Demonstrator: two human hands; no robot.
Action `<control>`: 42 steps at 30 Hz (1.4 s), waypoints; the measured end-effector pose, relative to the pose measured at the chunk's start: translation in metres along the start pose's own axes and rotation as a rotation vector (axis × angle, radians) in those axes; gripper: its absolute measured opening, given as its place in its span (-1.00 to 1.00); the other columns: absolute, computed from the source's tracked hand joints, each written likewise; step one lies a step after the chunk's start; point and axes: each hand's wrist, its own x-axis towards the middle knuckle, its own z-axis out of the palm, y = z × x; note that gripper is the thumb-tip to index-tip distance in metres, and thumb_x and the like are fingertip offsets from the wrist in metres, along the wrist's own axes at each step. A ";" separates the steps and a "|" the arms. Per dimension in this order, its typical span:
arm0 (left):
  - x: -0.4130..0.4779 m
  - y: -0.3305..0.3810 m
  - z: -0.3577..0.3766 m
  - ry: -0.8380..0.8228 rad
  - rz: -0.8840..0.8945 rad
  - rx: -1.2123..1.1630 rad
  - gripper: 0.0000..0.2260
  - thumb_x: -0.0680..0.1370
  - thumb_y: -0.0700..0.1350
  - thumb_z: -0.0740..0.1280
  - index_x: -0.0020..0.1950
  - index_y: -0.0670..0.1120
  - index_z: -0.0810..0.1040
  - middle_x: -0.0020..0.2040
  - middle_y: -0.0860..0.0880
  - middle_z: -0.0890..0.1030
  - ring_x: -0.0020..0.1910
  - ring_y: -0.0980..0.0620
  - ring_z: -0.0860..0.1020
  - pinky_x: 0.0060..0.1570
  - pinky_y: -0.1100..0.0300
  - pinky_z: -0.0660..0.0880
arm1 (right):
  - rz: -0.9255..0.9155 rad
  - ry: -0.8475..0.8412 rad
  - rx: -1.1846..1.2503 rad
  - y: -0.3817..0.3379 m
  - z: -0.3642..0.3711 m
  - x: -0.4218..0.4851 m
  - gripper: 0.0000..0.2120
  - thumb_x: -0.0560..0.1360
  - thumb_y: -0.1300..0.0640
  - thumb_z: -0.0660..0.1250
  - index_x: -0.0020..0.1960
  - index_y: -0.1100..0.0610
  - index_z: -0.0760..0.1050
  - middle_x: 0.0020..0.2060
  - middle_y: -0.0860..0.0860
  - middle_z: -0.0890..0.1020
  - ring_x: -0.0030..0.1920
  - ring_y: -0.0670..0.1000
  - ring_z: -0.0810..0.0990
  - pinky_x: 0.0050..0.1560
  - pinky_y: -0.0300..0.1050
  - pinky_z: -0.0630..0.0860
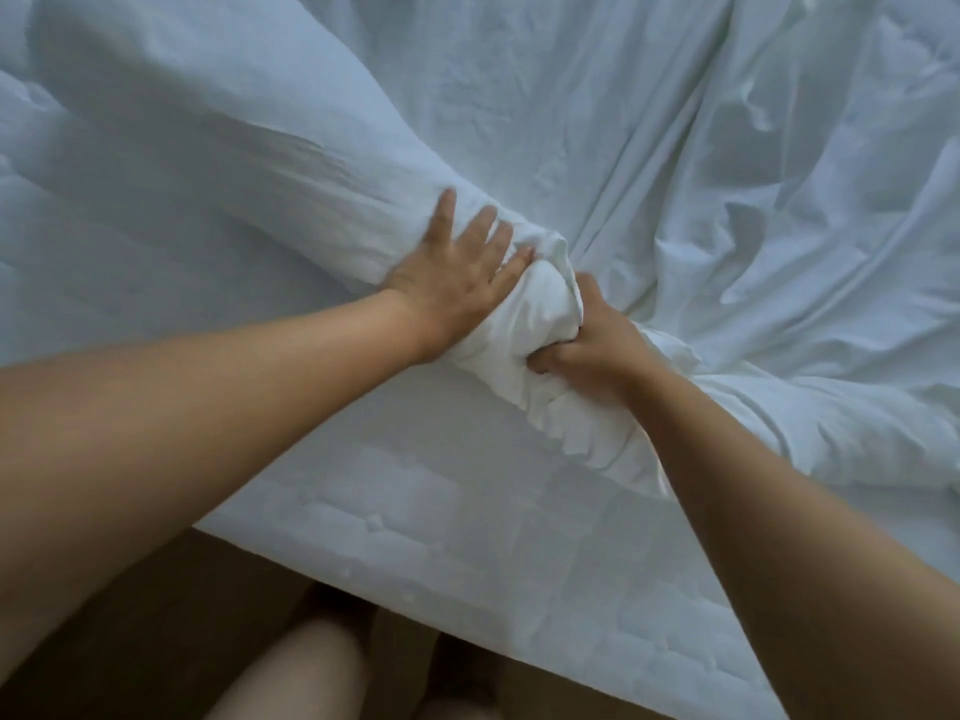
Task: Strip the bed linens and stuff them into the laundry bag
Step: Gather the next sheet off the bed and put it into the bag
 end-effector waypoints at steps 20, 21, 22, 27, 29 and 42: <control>-0.051 0.011 -0.030 -0.263 0.202 -0.044 -0.87 0.41 -0.07 0.36 -0.06 0.01 0.49 -0.08 0.01 0.58 -0.04 -0.05 0.58 -0.07 0.18 0.32 | -0.022 -0.143 -0.196 -0.012 0.048 -0.087 -0.27 0.37 -0.04 0.44 0.43 -0.05 0.15 0.08 0.02 0.58 0.08 0.13 0.55 -0.04 -0.09 0.43; -0.061 0.015 -0.028 -0.372 0.237 -0.060 -0.81 0.35 -0.08 0.42 -0.07 0.00 0.52 -0.15 0.02 0.57 -0.11 -0.04 0.58 -0.13 0.21 0.38 | -0.020 -0.249 -0.066 -0.011 0.055 -0.098 -0.32 0.36 -0.02 0.46 0.39 -0.07 0.22 0.09 -0.02 0.58 0.08 0.07 0.55 0.00 -0.09 0.45; -0.071 0.018 -0.026 -0.499 0.271 -0.087 -0.75 0.30 -0.09 0.48 -0.07 0.00 0.54 -0.20 0.03 0.55 -0.17 -0.03 0.56 -0.20 0.22 0.41 | -0.014 -0.364 0.061 -0.012 0.066 -0.108 -0.37 0.37 0.01 0.48 0.36 -0.08 0.28 0.09 -0.07 0.57 0.09 0.01 0.54 0.04 -0.11 0.46; -0.098 0.033 -0.003 -0.720 0.305 -0.112 -0.58 0.20 -0.06 0.57 -0.02 -0.01 0.51 -0.18 0.07 0.54 -0.12 0.01 0.55 -0.07 0.16 0.50 | 0.000 -0.500 0.283 -0.008 0.121 -0.135 -0.36 0.37 0.03 0.50 0.37 -0.07 0.31 0.15 -0.13 0.54 0.19 -0.03 0.53 0.15 -0.12 0.45; -0.098 0.032 0.001 -0.613 0.283 -0.078 -0.44 0.18 -0.01 0.58 0.14 0.03 0.51 0.02 0.06 0.57 0.07 0.00 0.52 0.13 0.11 0.39 | -0.029 -0.312 0.150 -0.008 0.126 -0.141 -0.25 0.37 -0.03 0.49 0.46 -0.06 0.19 0.22 -0.08 0.46 0.24 0.00 0.47 0.12 -0.14 0.42; -0.187 0.049 0.110 0.564 0.037 -0.105 -0.31 0.39 -0.24 0.31 0.50 -0.14 0.16 0.53 -0.16 0.08 0.55 -0.10 -0.13 0.40 -0.30 -0.13 | -0.255 0.392 -0.498 -0.010 0.186 -0.145 0.17 0.07 -0.03 0.61 0.51 -0.07 0.01 0.39 0.22 0.25 0.36 0.25 0.27 0.21 0.31 0.37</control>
